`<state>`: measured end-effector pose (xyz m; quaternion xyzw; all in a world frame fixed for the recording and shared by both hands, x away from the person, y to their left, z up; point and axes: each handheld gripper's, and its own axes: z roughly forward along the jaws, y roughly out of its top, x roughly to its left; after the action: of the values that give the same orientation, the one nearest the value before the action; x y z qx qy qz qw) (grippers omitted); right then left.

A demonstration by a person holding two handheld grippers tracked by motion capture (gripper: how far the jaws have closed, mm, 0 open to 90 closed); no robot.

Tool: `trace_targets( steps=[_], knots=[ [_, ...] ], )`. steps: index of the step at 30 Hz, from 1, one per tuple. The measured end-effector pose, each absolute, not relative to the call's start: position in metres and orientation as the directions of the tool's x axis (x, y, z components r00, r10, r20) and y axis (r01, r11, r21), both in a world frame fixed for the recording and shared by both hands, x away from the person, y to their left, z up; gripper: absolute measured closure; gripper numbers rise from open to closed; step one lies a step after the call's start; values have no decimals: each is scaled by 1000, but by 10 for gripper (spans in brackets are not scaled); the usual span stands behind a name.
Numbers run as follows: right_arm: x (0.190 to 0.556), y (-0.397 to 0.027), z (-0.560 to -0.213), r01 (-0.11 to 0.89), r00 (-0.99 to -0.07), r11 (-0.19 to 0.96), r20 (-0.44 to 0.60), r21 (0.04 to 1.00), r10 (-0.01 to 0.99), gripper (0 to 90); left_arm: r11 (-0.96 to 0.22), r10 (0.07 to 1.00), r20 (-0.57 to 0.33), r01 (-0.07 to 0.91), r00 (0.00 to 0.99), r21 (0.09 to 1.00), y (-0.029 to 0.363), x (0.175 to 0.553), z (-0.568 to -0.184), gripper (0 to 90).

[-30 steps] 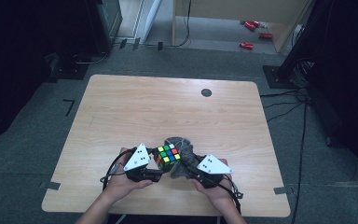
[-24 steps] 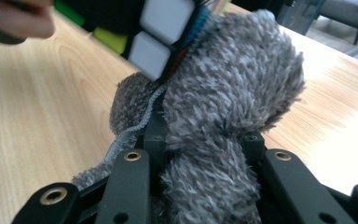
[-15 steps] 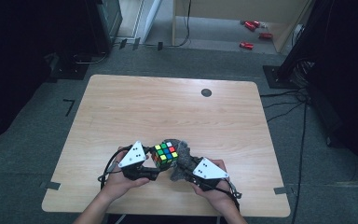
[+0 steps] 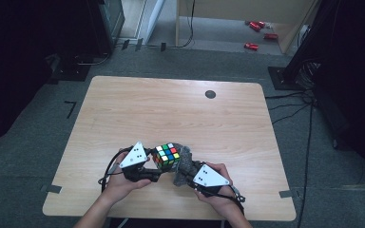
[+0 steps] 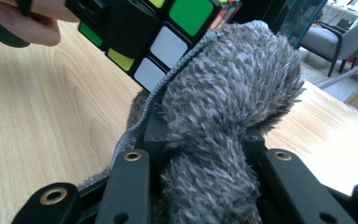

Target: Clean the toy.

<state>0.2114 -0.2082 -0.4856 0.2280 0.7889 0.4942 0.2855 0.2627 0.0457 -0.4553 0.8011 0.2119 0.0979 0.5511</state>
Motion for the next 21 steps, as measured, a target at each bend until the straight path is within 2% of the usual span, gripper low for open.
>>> trace_targets(
  steps=[8,15,21],
  knots=[
    [210,-196,-494,72,-746,456,-255,887,615,665,-297,439,-85,234,895,926,46,261,-453,343],
    [210,-208,-484,58,-727,436,-261,898,635,665,-330,439,-88,252,894,910,46,264,-459,343],
    [212,-203,-488,69,-735,441,-253,895,629,668,-301,427,-111,257,897,918,46,263,-456,343]
  ],
)
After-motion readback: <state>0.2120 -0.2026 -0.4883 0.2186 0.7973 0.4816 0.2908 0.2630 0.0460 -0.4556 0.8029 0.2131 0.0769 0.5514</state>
